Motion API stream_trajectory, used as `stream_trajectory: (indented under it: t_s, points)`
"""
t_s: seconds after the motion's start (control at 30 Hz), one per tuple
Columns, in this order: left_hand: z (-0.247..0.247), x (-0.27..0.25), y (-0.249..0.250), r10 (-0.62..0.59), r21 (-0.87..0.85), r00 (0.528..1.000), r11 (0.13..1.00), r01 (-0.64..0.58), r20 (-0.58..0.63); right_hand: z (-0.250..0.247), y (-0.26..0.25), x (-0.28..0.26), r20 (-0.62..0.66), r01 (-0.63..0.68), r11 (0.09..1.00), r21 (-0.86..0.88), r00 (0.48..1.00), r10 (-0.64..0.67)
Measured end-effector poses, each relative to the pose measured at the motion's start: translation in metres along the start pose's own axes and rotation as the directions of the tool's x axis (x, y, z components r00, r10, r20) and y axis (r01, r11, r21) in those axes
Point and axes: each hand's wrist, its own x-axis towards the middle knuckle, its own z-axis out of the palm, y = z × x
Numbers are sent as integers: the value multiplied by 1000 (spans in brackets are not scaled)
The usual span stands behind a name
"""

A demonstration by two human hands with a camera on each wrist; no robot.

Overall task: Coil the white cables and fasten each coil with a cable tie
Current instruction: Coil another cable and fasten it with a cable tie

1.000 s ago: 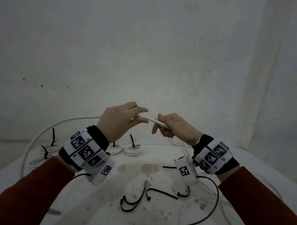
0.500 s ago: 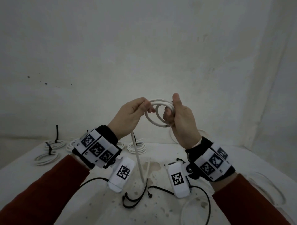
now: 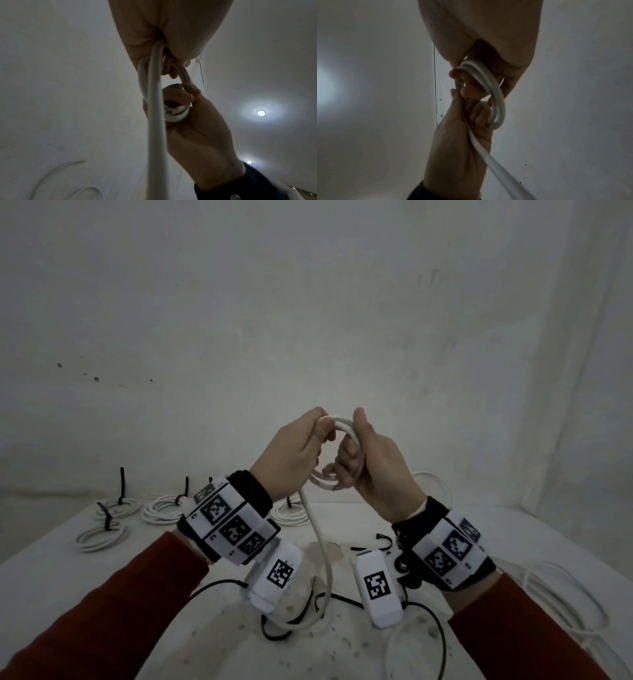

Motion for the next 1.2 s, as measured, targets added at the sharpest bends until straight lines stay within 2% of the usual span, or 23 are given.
stream_trajectory:
  t_s: [0.07, 0.1, 0.2, 0.27, 0.37, 0.47, 0.53, 0.63, 0.73, 0.87, 1.07, 1.2]
  points:
    - [1, 0, 0, -11, 22, 1000, 1000, 10, 18, -3, -5, -4, 127, -86, 996, 24, 989, 82]
    - [1, 0, 1, -27, -19, 999, 999, 28, 39, -6, -7, -5, 180, -112, 993, 38, 978, 103]
    - [0, 4, 7, -121, -326, 986, 933, 152, 113, -16, -8, -7, 287, -137, 982, 133, 953, 94]
    - [-5, 9, 13, -158, -423, 978, 884, 200, 133, -21, -6, -9, 325, -132, 971, 197, 944, 63]
    - [-6, 14, 18, -144, -366, 982, 913, 180, 124, -21, -4, -12, 340, -127, 961, 244, 940, 38]
    - [0, 14, 17, -110, -276, 985, 950, 142, 130, -18, -10, -12, 337, -196, 945, 261, 936, 101]
    - [3, 13, 17, -136, -303, 980, 937, 175, 145, -19, -13, -10, 362, -237, 942, 238, 921, 141]
    - [2, 16, 20, -185, -378, 966, 894, 242, 181, -20, -12, -12, 389, -220, 952, 211, 913, 125]
    - [0, 20, 20, -212, -413, 956, 867, 280, 202, -17, -6, -16, 387, -178, 943, 282, 920, 59]
    - [3, 18, 17, -162, -424, 970, 877, 225, 179, -17, -6, -19, 337, -101, 933, 346, 941, -23]
    - [0, -2, -7, -175, -276, 965, 935, 225, 194, -35, -21, -14, 247, -5, 860, 510, 959, -141]
    - [2, -14, -24, -248, -202, 956, 939, 277, 158, -48, -29, -9, 65, 128, 818, 561, 978, -198]
